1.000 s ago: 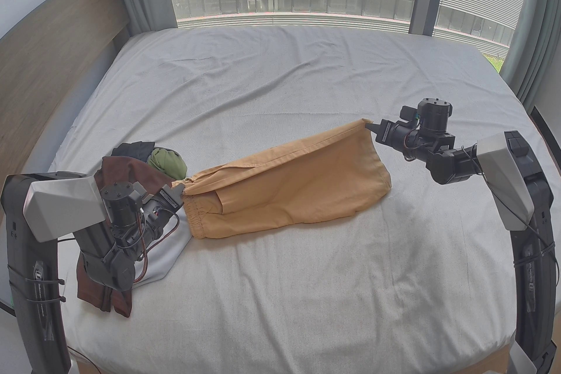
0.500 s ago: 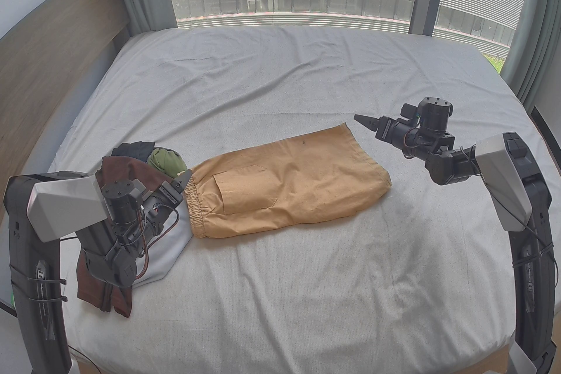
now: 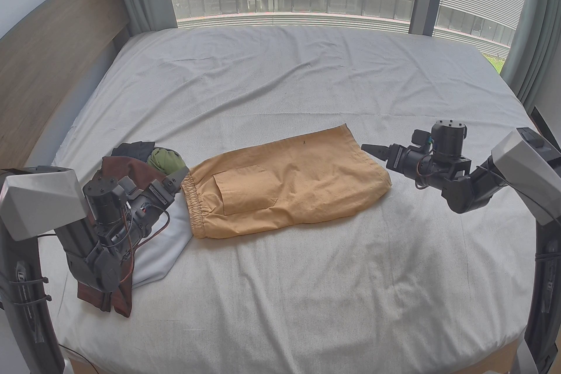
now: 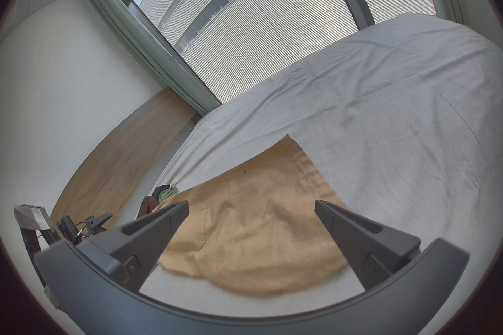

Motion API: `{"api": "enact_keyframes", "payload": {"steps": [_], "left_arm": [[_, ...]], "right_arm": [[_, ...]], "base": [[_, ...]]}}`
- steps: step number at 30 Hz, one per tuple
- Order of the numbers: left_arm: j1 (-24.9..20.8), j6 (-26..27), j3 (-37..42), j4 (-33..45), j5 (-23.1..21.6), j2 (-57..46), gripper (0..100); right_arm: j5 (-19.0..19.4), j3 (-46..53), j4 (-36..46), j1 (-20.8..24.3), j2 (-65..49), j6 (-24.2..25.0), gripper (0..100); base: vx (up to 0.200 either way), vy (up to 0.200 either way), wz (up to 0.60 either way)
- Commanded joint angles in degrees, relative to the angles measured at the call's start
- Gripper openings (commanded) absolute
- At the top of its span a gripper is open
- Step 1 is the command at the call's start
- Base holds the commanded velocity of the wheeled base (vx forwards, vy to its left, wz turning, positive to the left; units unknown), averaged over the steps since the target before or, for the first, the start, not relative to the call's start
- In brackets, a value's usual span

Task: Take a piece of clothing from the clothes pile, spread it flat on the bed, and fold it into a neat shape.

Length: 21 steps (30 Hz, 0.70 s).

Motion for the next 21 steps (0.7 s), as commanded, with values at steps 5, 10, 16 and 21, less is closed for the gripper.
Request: {"api": "enact_keyframes", "payload": {"steps": [5, 10, 16, 21], "left_arm": [[-0.43, 3.49, 9.77, -0.03, -5.95, -11.49, 100], [-0.78, 6.13, 10.57, -0.03, -6.13, -10.79, 100], [-0.87, 7.62, 10.83, 0.05, -6.21, -10.53, 100], [-1.04, 8.76, 11.0, -0.03, -6.13, -8.86, 100]], "right_arm": [[0.2, 19.5, -9.06, 1.19, -9.67, 2.33, 100], [0.2, 22.84, -14.25, 1.63, -6.59, 2.51, 100], [0.11, 23.54, -18.73, 1.54, 0.09, 2.6, 100], [0.2, 22.22, -20.4, 1.45, 4.22, 2.6, 100]], "base": [[0.0, 0.0, 0.0], [0.0, 0.0, 0.0], [0.0, 0.0, 0.0], [0.0, 0.0, 0.0]]}}
